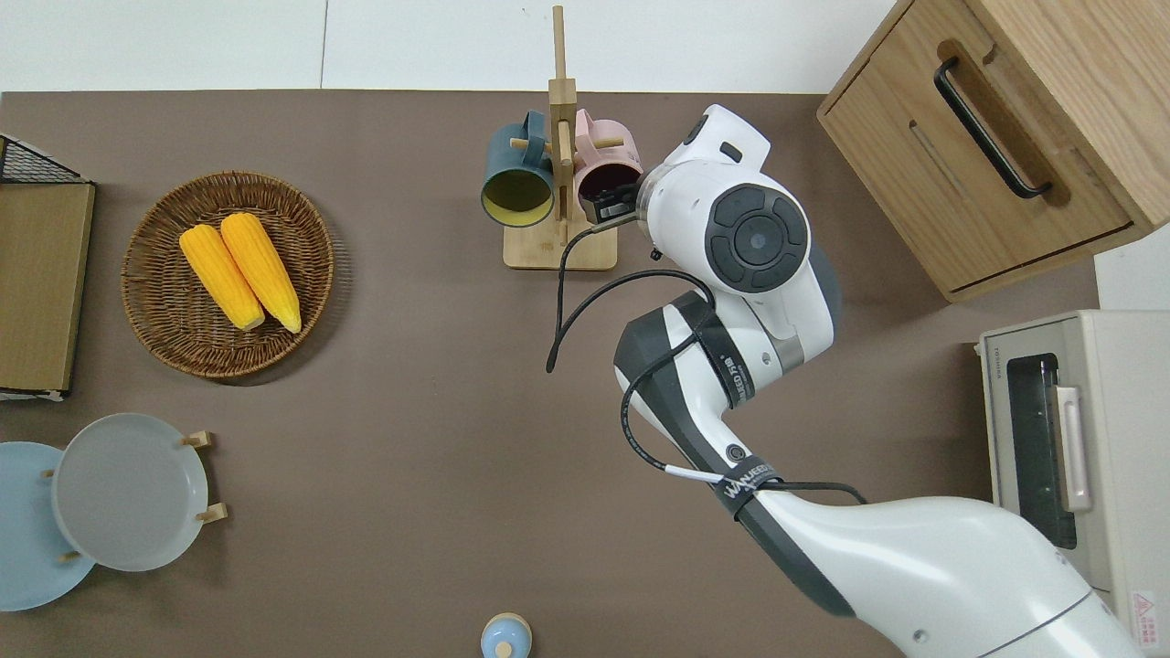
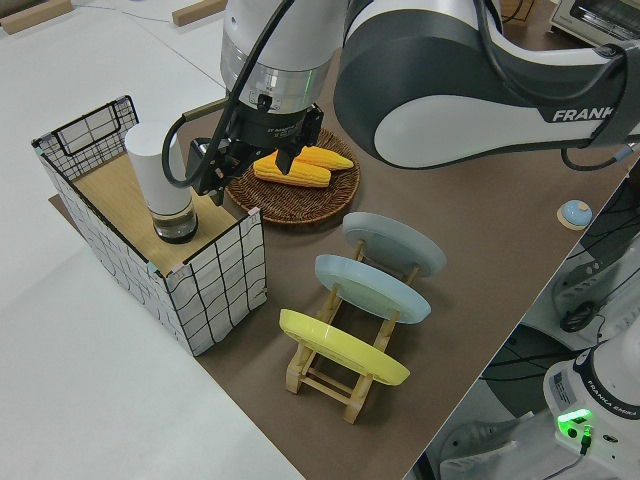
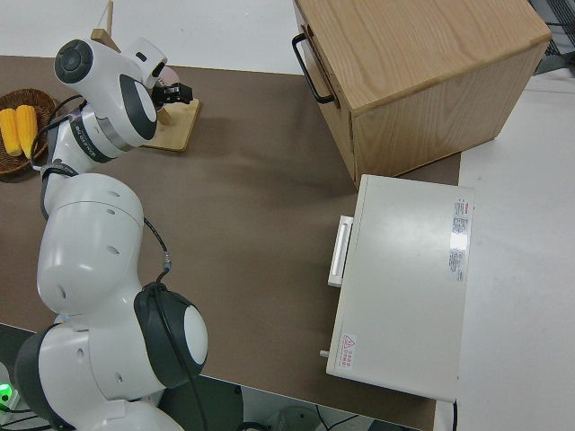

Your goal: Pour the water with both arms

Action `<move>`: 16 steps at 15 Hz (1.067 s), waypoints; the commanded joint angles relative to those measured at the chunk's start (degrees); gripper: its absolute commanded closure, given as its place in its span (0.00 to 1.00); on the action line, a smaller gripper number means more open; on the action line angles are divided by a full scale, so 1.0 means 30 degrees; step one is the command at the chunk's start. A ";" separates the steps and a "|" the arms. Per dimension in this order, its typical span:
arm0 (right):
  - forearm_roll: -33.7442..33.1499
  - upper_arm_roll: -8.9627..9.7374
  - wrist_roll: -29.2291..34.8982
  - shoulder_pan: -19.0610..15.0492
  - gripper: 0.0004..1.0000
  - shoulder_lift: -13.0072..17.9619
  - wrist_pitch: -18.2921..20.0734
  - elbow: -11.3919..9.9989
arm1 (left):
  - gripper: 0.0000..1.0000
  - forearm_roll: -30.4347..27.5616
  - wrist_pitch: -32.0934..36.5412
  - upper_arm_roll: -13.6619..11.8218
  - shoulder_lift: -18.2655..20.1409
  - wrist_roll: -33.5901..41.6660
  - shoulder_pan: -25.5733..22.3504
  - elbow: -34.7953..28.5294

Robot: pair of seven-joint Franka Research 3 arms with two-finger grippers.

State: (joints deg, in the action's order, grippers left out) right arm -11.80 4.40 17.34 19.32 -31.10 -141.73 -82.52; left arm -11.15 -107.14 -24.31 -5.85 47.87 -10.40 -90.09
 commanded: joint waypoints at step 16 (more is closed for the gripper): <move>-0.2688 -0.0030 0.0196 -0.0316 0.85 -0.0561 -0.2854 0.0320 | 0.00 -0.8465 -0.8875 0.0574 -0.2237 0.1885 -0.1044 -0.2283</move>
State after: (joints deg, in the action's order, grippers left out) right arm -18.16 3.86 17.34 19.09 -31.89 -148.84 -82.37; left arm -32.58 -129.69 -23.34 -11.73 52.23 -13.87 -95.59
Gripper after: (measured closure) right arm 0.775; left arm 0.000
